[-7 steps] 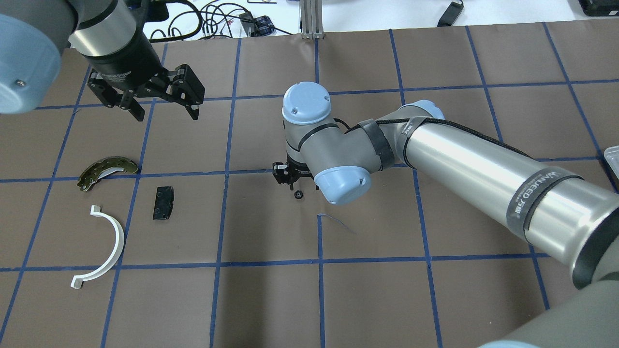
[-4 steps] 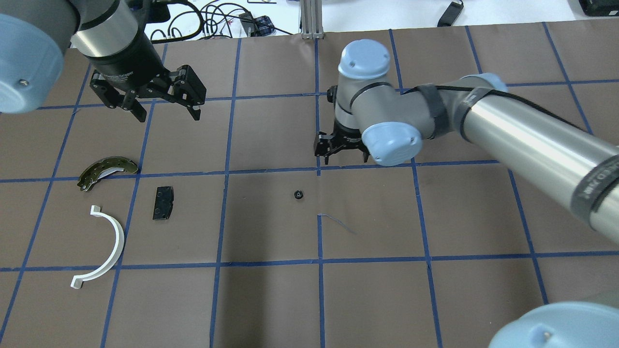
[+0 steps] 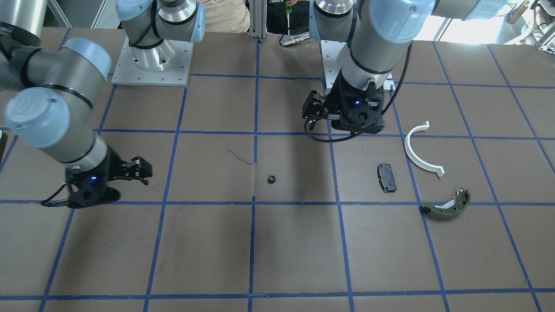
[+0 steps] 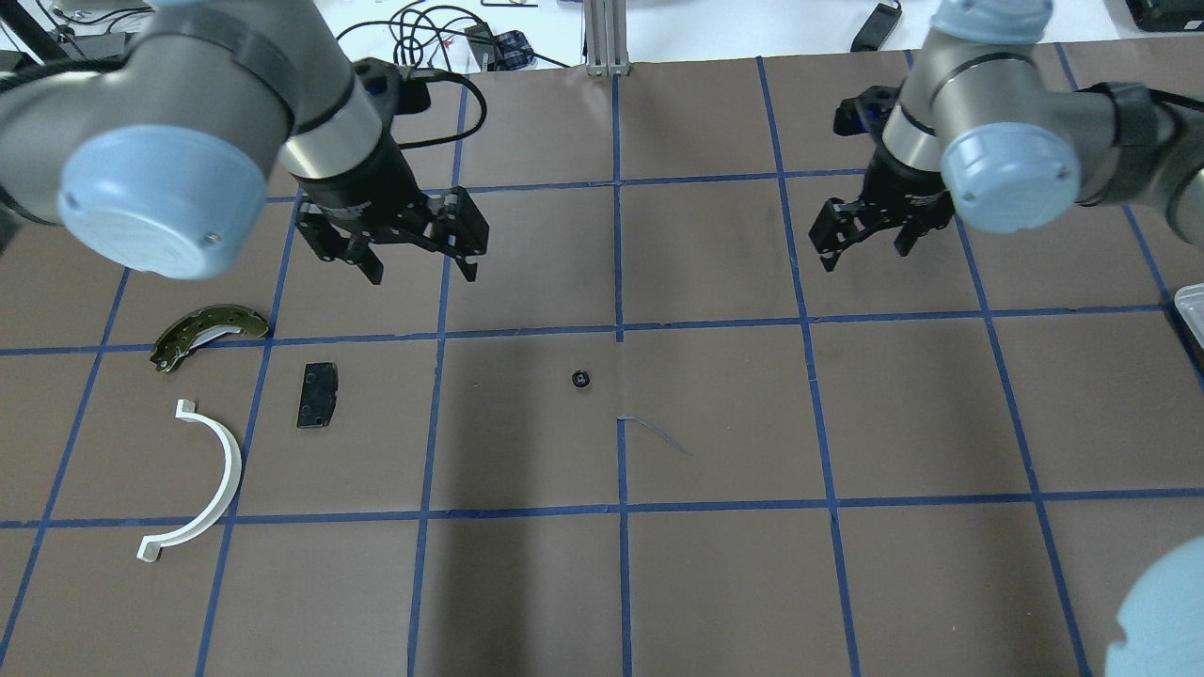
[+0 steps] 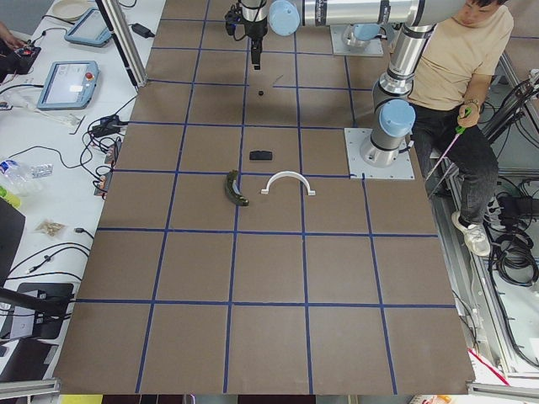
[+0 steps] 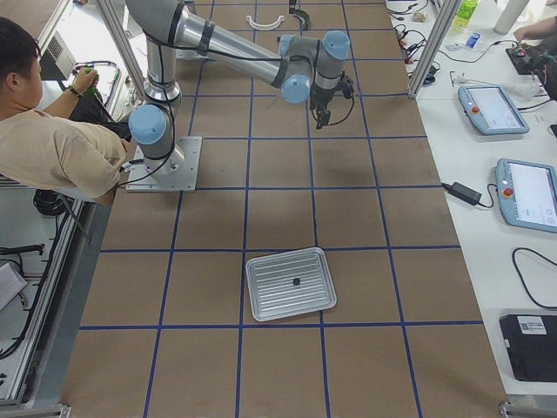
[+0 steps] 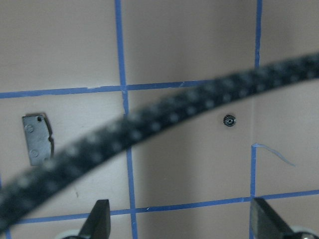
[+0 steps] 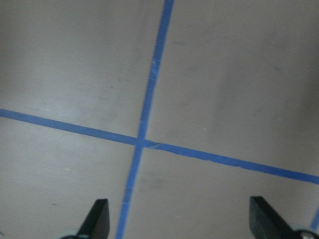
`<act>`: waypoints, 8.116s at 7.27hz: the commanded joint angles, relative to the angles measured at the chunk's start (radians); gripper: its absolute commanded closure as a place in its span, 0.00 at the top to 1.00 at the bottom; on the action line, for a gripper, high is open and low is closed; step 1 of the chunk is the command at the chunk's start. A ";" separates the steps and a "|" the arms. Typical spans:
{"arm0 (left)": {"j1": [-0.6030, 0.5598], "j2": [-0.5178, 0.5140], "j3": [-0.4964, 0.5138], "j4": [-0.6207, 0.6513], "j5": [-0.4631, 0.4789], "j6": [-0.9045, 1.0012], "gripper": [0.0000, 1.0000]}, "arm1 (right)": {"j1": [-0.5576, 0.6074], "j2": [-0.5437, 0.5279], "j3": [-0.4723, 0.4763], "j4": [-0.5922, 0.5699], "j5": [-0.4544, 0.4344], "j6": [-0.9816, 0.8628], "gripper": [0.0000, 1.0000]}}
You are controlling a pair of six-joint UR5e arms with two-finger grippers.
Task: Place bearing gear from tray to pile
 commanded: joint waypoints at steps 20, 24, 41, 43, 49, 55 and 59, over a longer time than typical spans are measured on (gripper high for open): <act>-0.191 -0.297 -0.189 0.530 0.059 -0.120 0.04 | -0.771 0.329 -0.106 -0.312 -0.093 -0.537 0.42; 0.095 -0.223 -0.217 0.325 0.191 0.085 0.00 | -0.773 0.326 -0.099 -0.312 -0.096 -0.537 0.13; 0.359 -0.071 -0.111 0.158 0.201 0.410 1.00 | 0.156 0.018 0.007 -0.144 -0.106 0.654 0.03; 0.331 -0.004 -0.032 0.032 0.132 0.375 1.00 | 0.290 0.045 0.007 -0.154 -0.088 0.756 0.03; 0.072 0.041 0.152 -0.213 0.135 0.074 1.00 | 0.418 0.125 0.024 -0.208 -0.077 0.835 0.06; 0.072 0.018 0.141 -0.215 0.029 0.088 1.00 | 0.378 0.070 0.056 -0.231 -0.088 0.742 1.00; 0.016 -0.037 0.132 -0.157 0.017 0.013 1.00 | 0.113 -0.091 0.044 -0.176 -0.091 0.443 1.00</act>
